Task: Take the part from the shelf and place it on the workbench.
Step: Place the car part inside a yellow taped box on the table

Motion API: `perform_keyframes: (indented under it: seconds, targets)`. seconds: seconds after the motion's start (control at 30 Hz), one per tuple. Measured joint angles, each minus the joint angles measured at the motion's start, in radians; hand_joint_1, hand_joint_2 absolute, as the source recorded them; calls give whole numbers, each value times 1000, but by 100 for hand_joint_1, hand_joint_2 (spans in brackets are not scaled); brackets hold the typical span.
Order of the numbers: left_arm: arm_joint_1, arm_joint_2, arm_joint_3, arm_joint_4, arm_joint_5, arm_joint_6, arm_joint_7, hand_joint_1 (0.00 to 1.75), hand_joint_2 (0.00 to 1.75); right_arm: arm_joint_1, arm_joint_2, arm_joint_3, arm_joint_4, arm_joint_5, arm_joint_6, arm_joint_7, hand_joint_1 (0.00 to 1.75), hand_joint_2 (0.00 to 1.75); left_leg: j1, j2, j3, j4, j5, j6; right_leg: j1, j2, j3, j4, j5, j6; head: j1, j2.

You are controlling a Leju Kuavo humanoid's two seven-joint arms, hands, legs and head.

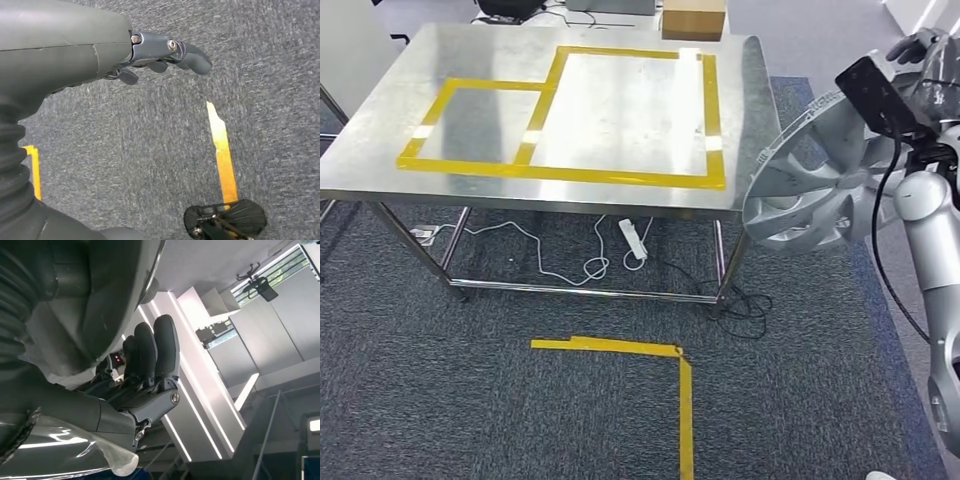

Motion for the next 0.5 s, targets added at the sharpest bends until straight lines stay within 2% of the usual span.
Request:
perform_keyframes:
  seconds: [0.1,0.13,0.17,0.2,0.23,0.3,0.37,0.43,0.5]
  targets:
    - [-1,-2,4,0,6,5,-6,0,175,3,1,-1,0,8,8,-4,175,175,-2,0,1,-2,1,7,1,0,-92,189,-82,2,3,0]
    - [-1,-3,7,0,8,7,-8,0,175,5,1,-1,0,11,11,-4,175,175,-3,0,1,-1,0,8,2,0,-114,230,-89,3,3,0]
    - [-1,-4,9,0,9,8,-9,0,175,6,2,-1,0,14,14,-5,175,175,-3,-1,1,0,0,8,2,0,-118,233,-77,2,3,0]
    - [-2,-4,10,0,10,8,-10,0,175,6,2,-1,0,17,18,-5,175,175,-4,-1,2,1,-1,8,2,0,-102,195,-47,1,3,0]
    - [-2,-5,12,0,10,8,-11,0,175,4,2,-1,0,20,21,-6,175,175,-4,-2,2,3,-2,7,2,0,-71,129,-9,-1,3,0]
    - [-4,-5,15,0,9,9,-13,0,175,-5,3,-1,0,26,25,-7,175,175,-7,-4,-1,10,-6,1,4,0,-5,7,35,-5,3,0]
    - [-4,-6,17,0,8,11,-14,0,175,-10,6,-1,-1,33,28,-6,175,175,-10,-5,-6,15,-5,-7,8,1,18,-33,35,-10,2,0]
    - [-3,-6,17,0,7,12,-16,0,175,-11,9,-1,-1,39,31,-6,175,175,-9,-6,-8,17,-7,-15,6,1,17,-37,38,-19,2,0]
    - [-4,-7,18,0,6,13,-17,0,175,-14,12,-1,-3,40,32,-6,175,175,-7,-4,-23,54,-35,-28,2,-1,19,-40,40,-29,0,0]
